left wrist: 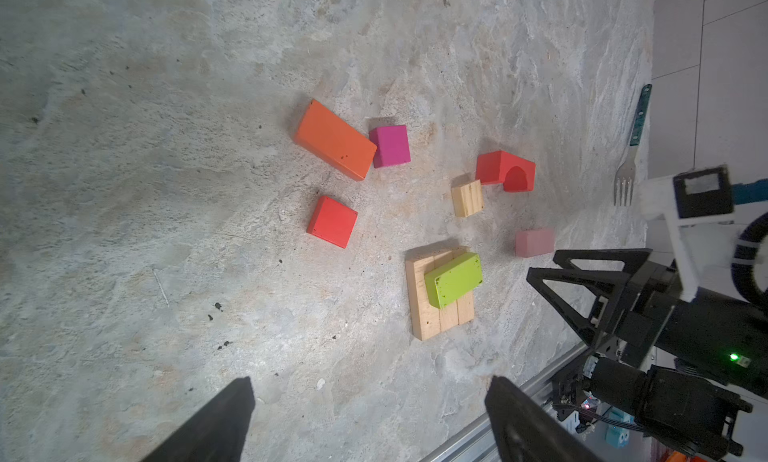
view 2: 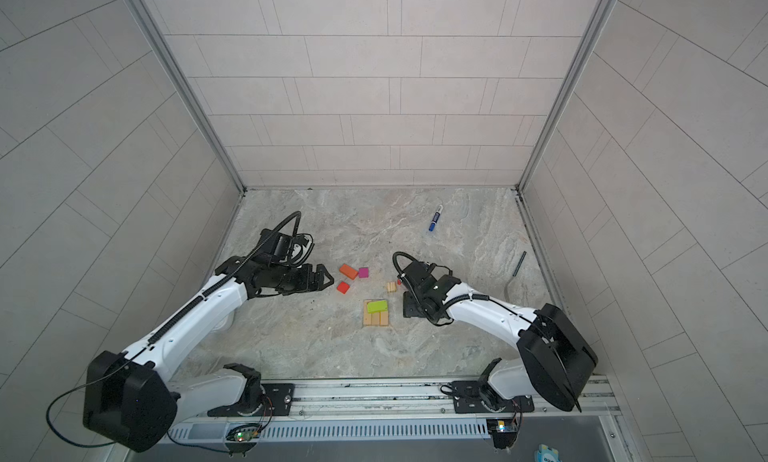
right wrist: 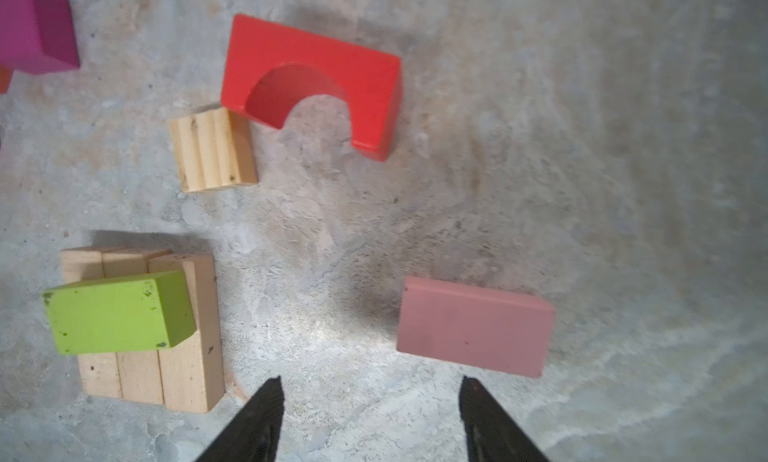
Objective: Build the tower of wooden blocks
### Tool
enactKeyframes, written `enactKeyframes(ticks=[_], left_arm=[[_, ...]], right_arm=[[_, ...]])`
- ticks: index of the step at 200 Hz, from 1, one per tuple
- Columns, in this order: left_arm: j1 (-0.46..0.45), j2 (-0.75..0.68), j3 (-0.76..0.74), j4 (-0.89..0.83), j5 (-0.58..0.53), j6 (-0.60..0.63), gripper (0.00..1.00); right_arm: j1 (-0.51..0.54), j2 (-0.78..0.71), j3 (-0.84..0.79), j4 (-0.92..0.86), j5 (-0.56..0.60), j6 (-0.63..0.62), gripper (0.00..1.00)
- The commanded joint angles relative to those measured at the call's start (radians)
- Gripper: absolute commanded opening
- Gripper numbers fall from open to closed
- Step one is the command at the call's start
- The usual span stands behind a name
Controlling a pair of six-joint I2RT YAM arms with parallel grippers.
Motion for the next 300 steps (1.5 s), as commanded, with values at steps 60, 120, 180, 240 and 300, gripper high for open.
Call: enactKeyframes(ticks=[60, 120, 180, 240, 300], left_arm=[[0.005, -0.008, -0.012, 0.004, -0.005, 0.001, 0.94], [0.005, -0.011, -0.013, 0.002, -0.004, 0.0, 0.94], [0.005, -0.011, -0.014, 0.003, -0.003, 0.0, 0.94], [0.005, -0.009, -0.013, 0.003, -0.004, 0.0, 0.94], [0.005, -0.008, -0.014, 0.004, -0.004, 0.0, 0.94]], right_arm=[[-0.001, 0.018, 0.006, -0.106, 0.216, 0.047, 0.86], [-0.017, 0.105, -0.003, -0.01, 0.173, 0.068, 0.82], [-0.027, 0.158, -0.019, 0.043, 0.143, 0.099, 0.75], [-0.045, 0.161, -0.047, 0.074, 0.13, 0.106, 0.71], [-0.053, 0.15, -0.065, 0.092, 0.115, 0.106, 0.62]])
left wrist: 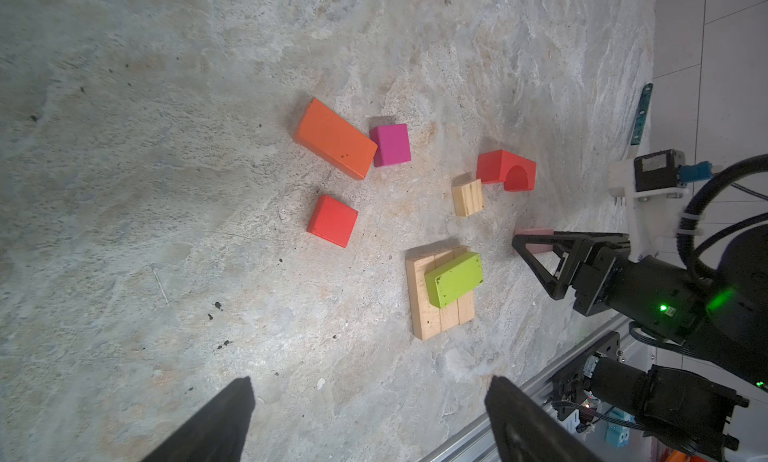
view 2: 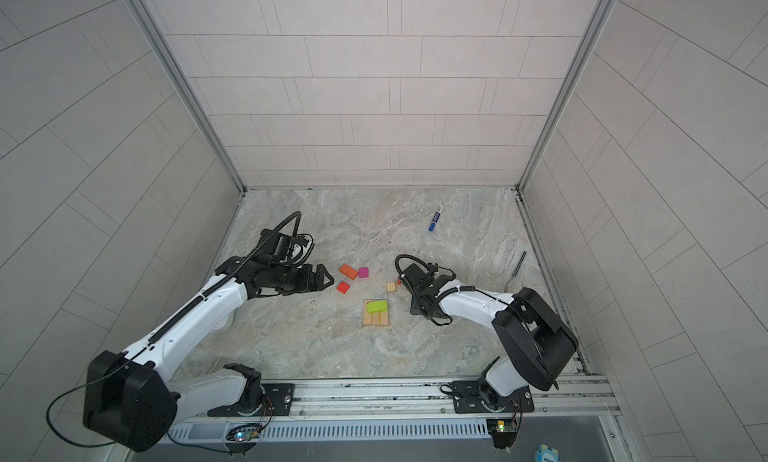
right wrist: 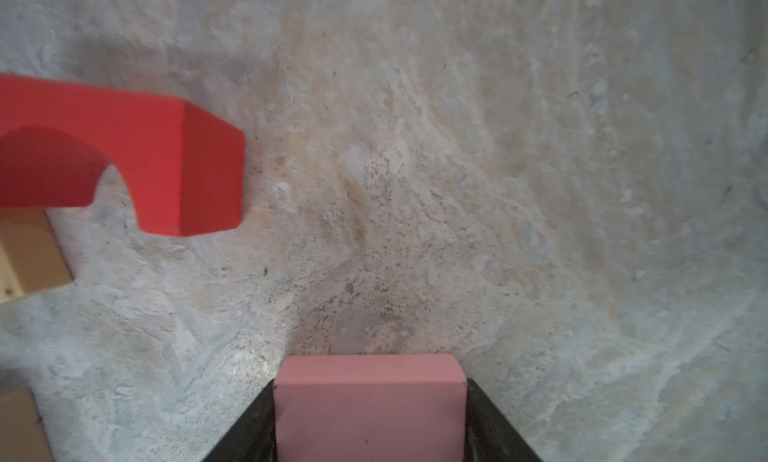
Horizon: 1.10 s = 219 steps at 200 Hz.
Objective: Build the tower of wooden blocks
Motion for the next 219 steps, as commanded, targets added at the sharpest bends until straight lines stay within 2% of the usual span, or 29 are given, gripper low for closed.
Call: enactKeyframes(ticks=[1, 58, 81, 138, 188, 219], left_arm=[[0.005, -0.008, -0.012, 0.004, -0.004, 0.0, 0.94], [0.005, -0.006, -0.012, 0.004, -0.004, 0.0, 0.94], [0.005, -0.004, -0.011, 0.004, -0.001, 0.0, 0.94], [0.005, -0.006, -0.009, 0.004, -0.001, 0.0, 0.94], [0.005, -0.006, -0.011, 0.005, -0.001, 0.0, 0.94], [0.005, -0.008, -0.01, 0.005, 0.0, 0.0, 0.94]], right_arm=[[-0.002, 0.0, -0.025, -0.007, 0.001, 0.018, 0.62], [0.001, -0.068, -0.023, -0.031, -0.027, -0.013, 0.49], [0.024, -0.093, -0.001, -0.08, -0.027, -0.023, 0.48], [0.152, -0.115, 0.068, -0.153, -0.014, 0.015, 0.48], [0.286, -0.081, 0.113, -0.11, 0.025, 0.102, 0.46], [0.334, -0.051, 0.129, -0.07, 0.034, 0.148, 0.46]])
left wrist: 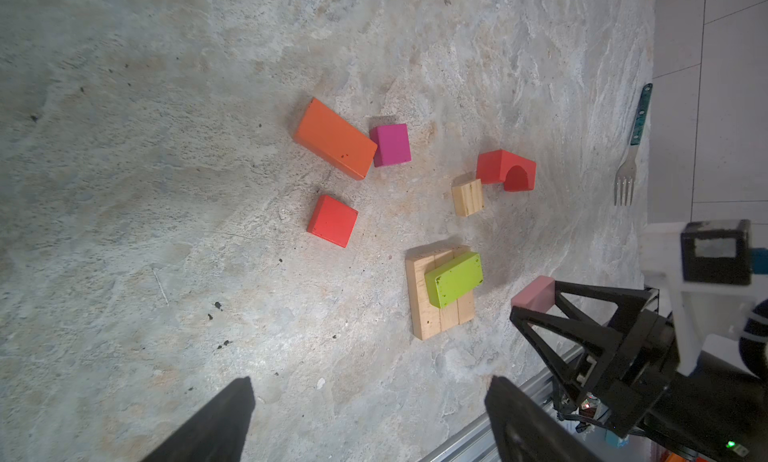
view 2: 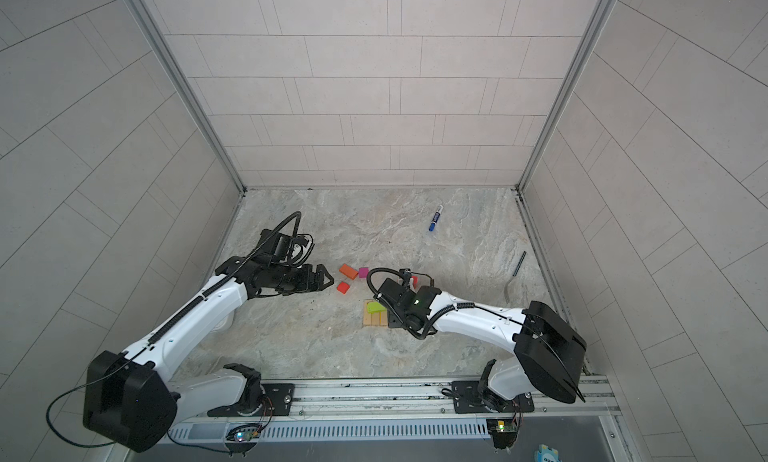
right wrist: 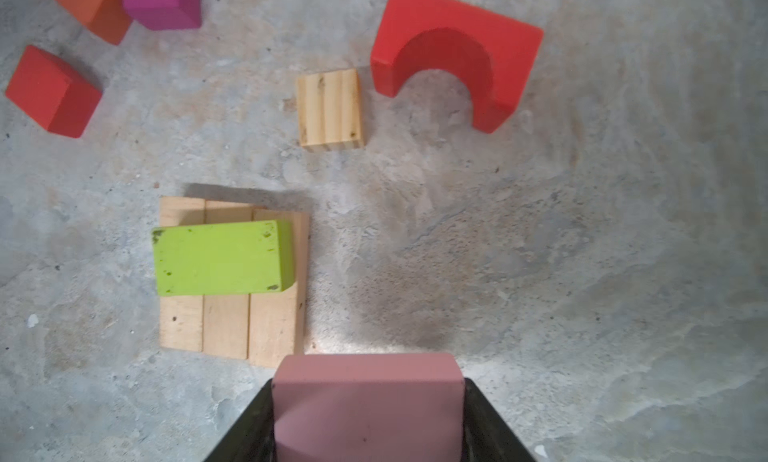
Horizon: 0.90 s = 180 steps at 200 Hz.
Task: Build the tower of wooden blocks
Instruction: 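Carry the pink bar with the right gripper over the plank row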
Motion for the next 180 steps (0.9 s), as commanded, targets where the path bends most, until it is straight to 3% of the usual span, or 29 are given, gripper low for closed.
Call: enactKeyframes(ticks=[1, 180], left_arm=[[0.005, -0.009, -0.01, 0.005, 0.0, 0.0, 0.94], [0.005, -0.008, -0.012, 0.006, 0.003, -0.002, 0.94]], right_arm=[[0.028, 0.029, 0.022, 0.016, 0.043, 0.069, 0.46], [0.118, 0.219, 0.124, 0.098, 0.076, 0.124, 0.46]])
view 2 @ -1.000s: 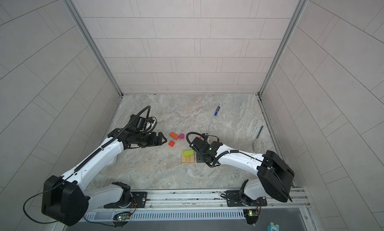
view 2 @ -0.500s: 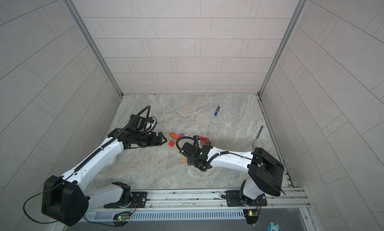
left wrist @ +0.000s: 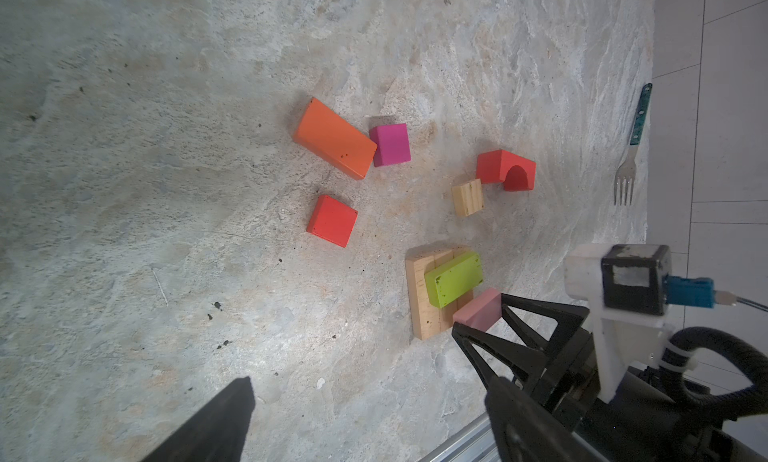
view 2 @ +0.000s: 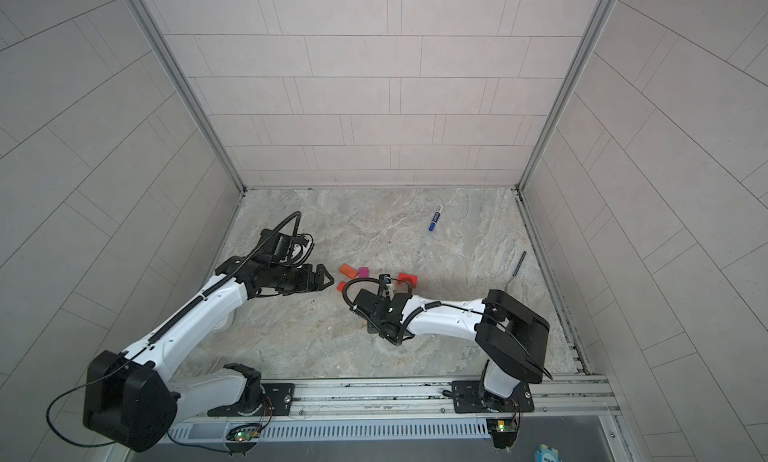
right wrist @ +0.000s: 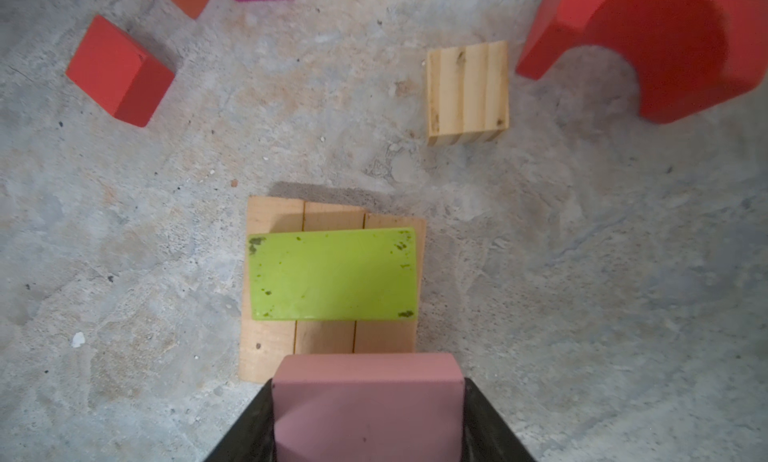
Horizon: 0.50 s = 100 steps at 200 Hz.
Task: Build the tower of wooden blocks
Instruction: 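Carry the pink bar with the right gripper over the plank row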
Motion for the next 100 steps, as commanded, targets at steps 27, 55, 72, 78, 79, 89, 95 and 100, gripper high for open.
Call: enactKeyframes(ticks=[27, 55, 72, 78, 79, 89, 95, 100], left_arm=[[0.005, -0.008, -0.014, 0.006, 0.003, -0.002, 0.94], [0.005, -0.011, -0.014, 0.006, 0.001, -0.002, 0.94], [0.006, -0.01, -0.014, 0.006, 0.001, -0.001, 0.94], [0.005, -0.01, -0.014, 0.006, 0.002, -0.001, 0.94], [0.005, -0.011, -0.014, 0.006, 0.002, -0.002, 0.94], [0.006, -0.011, -0.013, 0.006, 0.003, -0.002, 0.94], [0.005, -0.012, -0.015, 0.006, 0.002, -0.002, 0.94], [0.005, -0.011, -0.014, 0.006, 0.002, -0.002, 0.94]], right_arm=[[0.019, 0.035, 0.045, -0.008, 0.034, 0.032, 0.46], [0.019, 0.043, 0.05, -0.008, 0.037, 0.037, 0.46], [0.019, 0.048, 0.05, -0.011, 0.042, 0.038, 0.46], [0.019, 0.048, 0.051, -0.011, 0.044, 0.04, 0.47], [0.019, 0.049, 0.051, -0.011, 0.044, 0.04, 0.47], [0.018, 0.052, 0.052, -0.011, 0.044, 0.04, 0.47], [0.019, 0.056, 0.054, -0.011, 0.046, 0.04, 0.47], [0.019, 0.058, 0.054, -0.011, 0.044, 0.04, 0.47]])
